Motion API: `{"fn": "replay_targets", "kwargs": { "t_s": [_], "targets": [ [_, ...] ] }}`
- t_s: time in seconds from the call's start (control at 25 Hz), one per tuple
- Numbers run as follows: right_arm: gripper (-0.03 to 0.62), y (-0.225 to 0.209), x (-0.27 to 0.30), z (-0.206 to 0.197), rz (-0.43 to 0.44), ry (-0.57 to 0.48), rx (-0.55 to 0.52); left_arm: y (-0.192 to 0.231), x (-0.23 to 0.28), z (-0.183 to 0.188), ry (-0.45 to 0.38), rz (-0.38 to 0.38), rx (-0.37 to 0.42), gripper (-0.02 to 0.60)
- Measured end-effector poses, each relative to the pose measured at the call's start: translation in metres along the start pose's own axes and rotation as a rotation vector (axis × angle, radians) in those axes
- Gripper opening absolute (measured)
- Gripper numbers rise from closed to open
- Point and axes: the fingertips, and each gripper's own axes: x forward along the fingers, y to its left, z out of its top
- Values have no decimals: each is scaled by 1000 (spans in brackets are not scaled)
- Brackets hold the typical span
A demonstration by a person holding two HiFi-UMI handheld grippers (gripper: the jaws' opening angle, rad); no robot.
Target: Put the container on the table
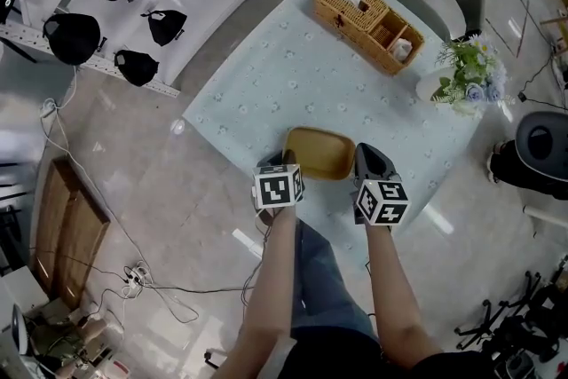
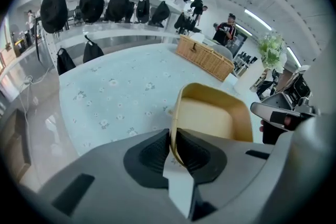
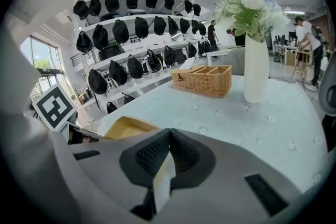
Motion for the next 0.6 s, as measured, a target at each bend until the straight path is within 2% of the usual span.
{"fn": "replay_targets", "kwargs": {
  "t_s": [0.12, 0.32, 0.6],
  "targets": [
    [-2, 3, 5, -2, 14, 9, -4, -8, 6, -3, 17, -26, 8, 51],
    [-2, 7, 8, 0, 26, 6, -8, -10, 9, -6, 28, -28, 11, 98],
    [-2, 7, 3, 10, 26, -22, -4, -5, -1, -2, 1, -21, 25, 103]
  ]
}}
